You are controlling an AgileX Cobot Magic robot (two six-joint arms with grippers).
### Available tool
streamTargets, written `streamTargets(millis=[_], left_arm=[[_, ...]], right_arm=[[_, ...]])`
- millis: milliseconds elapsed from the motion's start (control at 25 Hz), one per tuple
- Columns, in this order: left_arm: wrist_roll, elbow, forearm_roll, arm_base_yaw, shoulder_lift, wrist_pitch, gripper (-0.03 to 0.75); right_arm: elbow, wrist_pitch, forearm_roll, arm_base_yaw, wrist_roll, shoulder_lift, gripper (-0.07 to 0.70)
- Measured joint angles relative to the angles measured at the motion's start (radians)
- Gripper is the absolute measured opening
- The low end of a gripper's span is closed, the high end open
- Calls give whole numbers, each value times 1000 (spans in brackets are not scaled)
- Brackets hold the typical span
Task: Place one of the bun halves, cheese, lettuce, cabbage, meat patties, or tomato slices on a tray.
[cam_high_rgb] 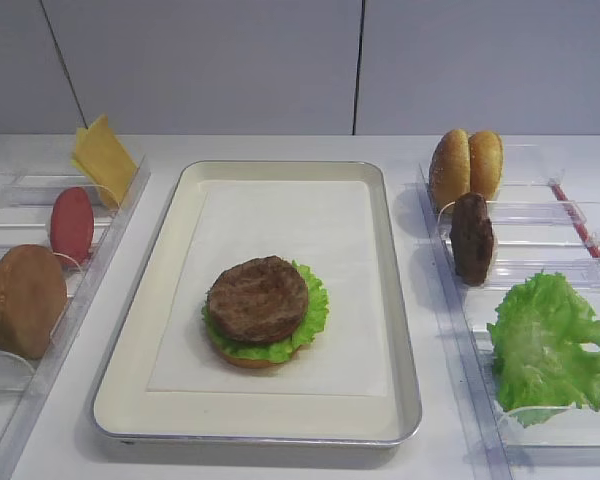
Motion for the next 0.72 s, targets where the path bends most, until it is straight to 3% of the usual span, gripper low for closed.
streamTargets(millis=[320,720], left_arm=[[0,0,0,0,0,0,204],[0,0,0,0,0,0,204]], right_arm=[[11,-6,7,-224,-52,-14,368],[23,-2,34,-255,-90,-14,368]])
